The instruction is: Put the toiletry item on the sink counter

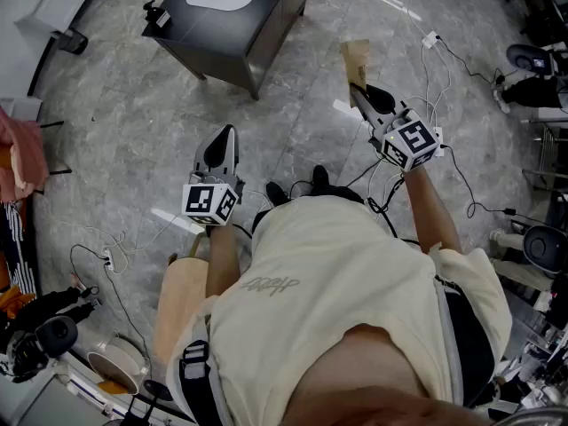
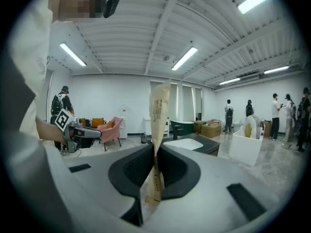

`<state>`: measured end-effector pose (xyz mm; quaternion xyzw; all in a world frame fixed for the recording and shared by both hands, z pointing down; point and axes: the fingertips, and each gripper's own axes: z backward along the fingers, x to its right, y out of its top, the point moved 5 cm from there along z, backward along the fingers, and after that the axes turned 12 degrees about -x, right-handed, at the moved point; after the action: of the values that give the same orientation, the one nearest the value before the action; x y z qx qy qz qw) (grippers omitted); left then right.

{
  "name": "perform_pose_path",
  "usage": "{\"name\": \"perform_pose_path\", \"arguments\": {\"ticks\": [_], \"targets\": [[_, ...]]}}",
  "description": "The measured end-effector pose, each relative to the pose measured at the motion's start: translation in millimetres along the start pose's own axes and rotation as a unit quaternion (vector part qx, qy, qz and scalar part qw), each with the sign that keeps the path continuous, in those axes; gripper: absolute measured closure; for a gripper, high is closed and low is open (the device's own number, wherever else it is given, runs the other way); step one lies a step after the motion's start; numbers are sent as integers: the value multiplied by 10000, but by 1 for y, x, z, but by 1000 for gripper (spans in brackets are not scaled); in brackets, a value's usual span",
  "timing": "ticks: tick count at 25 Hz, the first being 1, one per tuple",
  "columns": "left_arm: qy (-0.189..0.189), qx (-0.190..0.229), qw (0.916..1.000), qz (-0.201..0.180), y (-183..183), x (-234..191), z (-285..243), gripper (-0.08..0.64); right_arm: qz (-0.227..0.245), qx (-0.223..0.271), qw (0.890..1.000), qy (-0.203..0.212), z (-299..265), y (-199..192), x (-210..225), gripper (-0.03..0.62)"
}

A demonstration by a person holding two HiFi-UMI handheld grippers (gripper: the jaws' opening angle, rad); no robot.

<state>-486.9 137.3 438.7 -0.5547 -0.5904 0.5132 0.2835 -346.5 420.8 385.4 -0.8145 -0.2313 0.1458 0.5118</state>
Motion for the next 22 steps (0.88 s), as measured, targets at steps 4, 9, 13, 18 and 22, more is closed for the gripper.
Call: {"name": "perform_pose_path", "arguments": {"ticks": [4, 9, 13, 18, 22], "targets": [[-60, 41, 10000, -29, 2, -4, 1, 558, 127, -110, 9999, 39, -4, -2, -5, 568], [-227, -17, 9997, -69, -1, -16, 6, 558, -129, -66, 9998, -137, -7, -6, -15, 568], [-357, -117, 9993, -20, -9, -31, 6, 558, -248, -161, 9992, -262, -12, -10, -30, 568], [-507, -195, 9985, 31, -16, -40, -11, 558, -326, -276, 9984, -368, -10, -17, -30, 568], [-590, -161, 9981, -61, 0, -36, -24, 558, -580, -366, 9971, -315, -11, -28, -18, 568]]}}
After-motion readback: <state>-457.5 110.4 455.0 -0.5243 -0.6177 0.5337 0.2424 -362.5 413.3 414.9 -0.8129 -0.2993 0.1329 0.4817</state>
